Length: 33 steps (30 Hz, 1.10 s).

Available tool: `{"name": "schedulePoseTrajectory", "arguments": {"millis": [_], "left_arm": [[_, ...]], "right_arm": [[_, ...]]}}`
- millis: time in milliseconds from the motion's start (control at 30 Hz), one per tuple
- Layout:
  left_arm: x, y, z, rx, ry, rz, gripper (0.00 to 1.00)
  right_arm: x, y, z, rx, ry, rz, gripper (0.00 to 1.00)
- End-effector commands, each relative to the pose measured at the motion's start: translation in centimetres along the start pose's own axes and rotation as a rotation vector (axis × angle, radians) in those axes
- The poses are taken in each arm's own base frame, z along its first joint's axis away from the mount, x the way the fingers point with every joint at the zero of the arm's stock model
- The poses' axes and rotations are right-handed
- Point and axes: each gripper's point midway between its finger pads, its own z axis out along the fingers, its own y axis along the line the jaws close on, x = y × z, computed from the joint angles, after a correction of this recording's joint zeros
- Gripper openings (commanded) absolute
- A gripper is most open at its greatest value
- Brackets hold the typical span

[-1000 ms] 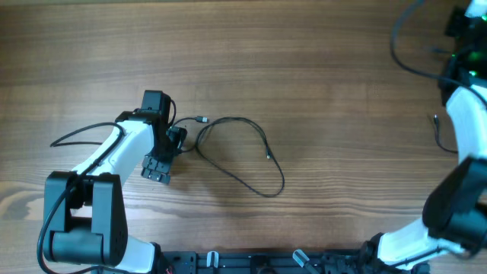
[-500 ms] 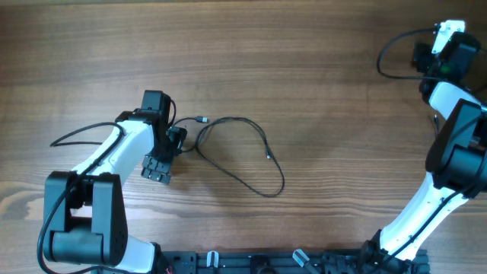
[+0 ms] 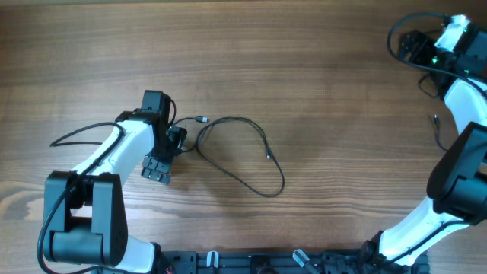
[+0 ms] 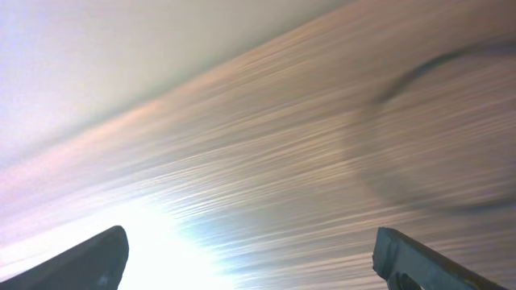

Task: Untangle cables

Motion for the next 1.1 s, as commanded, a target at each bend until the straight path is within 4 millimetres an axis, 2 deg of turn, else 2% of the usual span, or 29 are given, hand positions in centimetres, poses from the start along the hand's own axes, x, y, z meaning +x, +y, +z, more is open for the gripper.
{"name": "schedulePoseTrajectory", "arguments": {"millis": [0,33,100,133,200,267,300,367,500,633,700,767,900,1067], "left_arm": [[0.0,0.1,0.2,-0.010,-0.004,0.001,1.00],[0.0,0.1,0.2,-0.010,-0.004,0.001,1.00],[0.0,0.1,0.2,-0.010,-0.004,0.001,1.00],[0.0,0.1,0.2,-0.010,-0.004,0.000,1.00],[0.0,0.1,0.2,-0.010,-0.004,0.001,1.00],[0.0,0.1,0.2,-0.010,-0.004,0.001,1.00],[0.0,0.1,0.2,-0.010,-0.004,0.001,1.00],[0.0,0.1,0.2,-0.010,-0.004,0.001,1.00],[0.0,0.1,0.2,-0.010,-0.004,0.000,1.00],[0.0,0.1,0.2,-0.010,-0.004,0.001,1.00],[0.0,0.1,0.2,-0.010,-0.004,0.001,1.00],[0.0,0.1,0.2,-0.010,-0.004,0.001,1.00],[0.0,0.1,0.2,-0.010,-0.004,0.000,1.00],[0.0,0.1,0.2,-0.010,-0.004,0.001,1.00]], "right_arm": [[5.9,12.5,-1.8,-0.534,0.326,0.296,1.00],[7.8,13.9,-1.7,-0.537,0.394,0.309,1.00],[13.4,16.4,-1.2,-0.434,0.572,0.329,1.00],[16.1,17.7,-1.0,-0.385,0.631,0.263,1.00],[20.9,19.7,-0.3,-0.276,0.677,-0.015,1.00],[23.7,20.7,0.1,-0.188,0.676,-0.256,0.99],[25.5,21.8,0.0,-0.169,0.677,-0.432,0.99],[28.0,24.0,-0.3,-0.168,0.667,-0.671,0.99],[31.6,27.4,-0.8,-0.226,0.637,-0.996,0.99],[34.6,28.1,-1.0,-0.270,0.682,-1.089,0.89],[35.4,28.0,-0.9,-0.272,0.696,-1.098,0.86],[35.4,28.1,-0.6,-0.275,0.687,-1.099,0.79],[35.3,28.4,-0.2,-0.282,0.666,-1.097,0.73],[36.6,27.5,0.8,-0.273,0.694,-1.101,0.69]]}}
